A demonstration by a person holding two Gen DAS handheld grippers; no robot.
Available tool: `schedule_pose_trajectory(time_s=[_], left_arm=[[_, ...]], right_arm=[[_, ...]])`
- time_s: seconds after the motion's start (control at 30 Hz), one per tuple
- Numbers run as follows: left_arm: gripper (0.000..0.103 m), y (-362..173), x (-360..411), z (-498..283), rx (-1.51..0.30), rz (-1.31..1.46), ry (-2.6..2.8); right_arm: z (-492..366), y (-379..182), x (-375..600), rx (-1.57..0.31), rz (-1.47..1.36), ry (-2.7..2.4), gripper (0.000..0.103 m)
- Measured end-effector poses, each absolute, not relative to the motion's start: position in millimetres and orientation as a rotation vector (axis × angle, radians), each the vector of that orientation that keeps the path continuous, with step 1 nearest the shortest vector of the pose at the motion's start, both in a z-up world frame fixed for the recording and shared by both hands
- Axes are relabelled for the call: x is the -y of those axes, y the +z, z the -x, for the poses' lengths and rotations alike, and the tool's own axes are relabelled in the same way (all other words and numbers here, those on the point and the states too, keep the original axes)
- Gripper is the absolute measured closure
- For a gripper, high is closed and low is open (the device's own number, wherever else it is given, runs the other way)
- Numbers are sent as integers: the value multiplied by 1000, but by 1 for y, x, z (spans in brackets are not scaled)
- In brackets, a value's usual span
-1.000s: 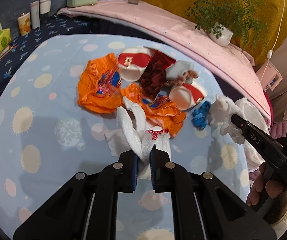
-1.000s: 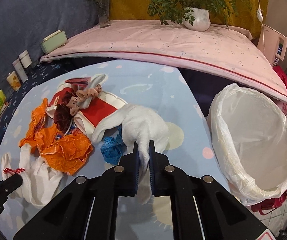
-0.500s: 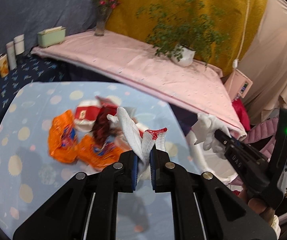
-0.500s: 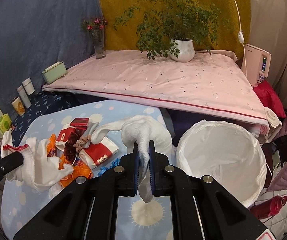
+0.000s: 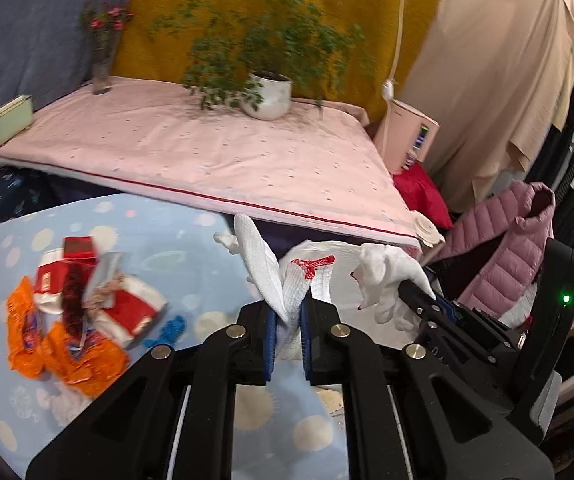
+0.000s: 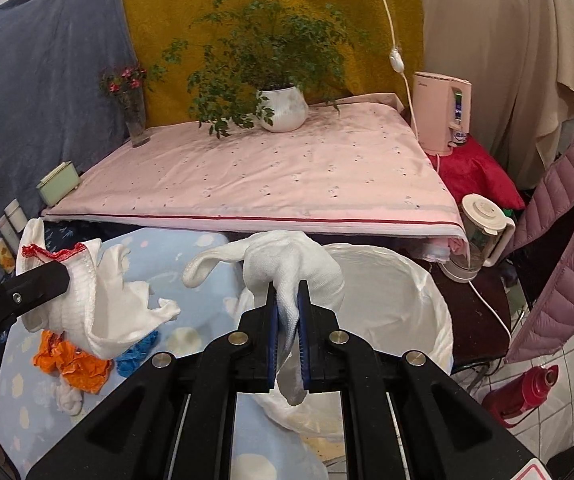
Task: Collect trash
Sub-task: 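Carry the white cloth and glove over the bin and open both grippers, then move both grippers back over the trash pile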
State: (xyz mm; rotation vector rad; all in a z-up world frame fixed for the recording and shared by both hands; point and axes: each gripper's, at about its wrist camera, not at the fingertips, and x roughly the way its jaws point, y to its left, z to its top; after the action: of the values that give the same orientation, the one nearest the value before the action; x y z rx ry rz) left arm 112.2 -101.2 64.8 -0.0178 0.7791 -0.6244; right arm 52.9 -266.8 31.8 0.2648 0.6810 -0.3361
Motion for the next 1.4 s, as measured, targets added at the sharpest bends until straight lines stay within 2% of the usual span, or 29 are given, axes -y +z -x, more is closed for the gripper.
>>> schedule_pose_trajectory(time_s=[0.47,0.5,0.53,0.6,0.63,0.7,0.9,1.17,1.4], left_arm=[[90,36,182,-126,-842,-46,-733],[87,34,183,-128,-845,-43,-731],[73,32,184,-129,-844,-37,-724],[54,31,182,-130,-836,-30,-701],[52,30,180,-130,-829,-24,-691],[51,29,180,-132,-834,-25,-688],[47,25,169,-136,-840,-14,-655],[42,22,144,-136,-837,3,-596],[41,13,110,-138,-858,36,-525]], right_arm=[[-51,0,315,-731,-330,-404,93],[-51,-2,316,-732,-334,-410,90],[-52,-2,316,-730,-336,-417,89],[-53,-3,317,-728,-340,-422,84],[-52,-3,317,-725,-340,-427,82],[-52,-2,317,-720,-337,-436,72],[-51,3,311,-705,-332,-441,60],[-50,7,292,-703,-306,-426,52],[-53,8,271,-711,-289,-398,51]])
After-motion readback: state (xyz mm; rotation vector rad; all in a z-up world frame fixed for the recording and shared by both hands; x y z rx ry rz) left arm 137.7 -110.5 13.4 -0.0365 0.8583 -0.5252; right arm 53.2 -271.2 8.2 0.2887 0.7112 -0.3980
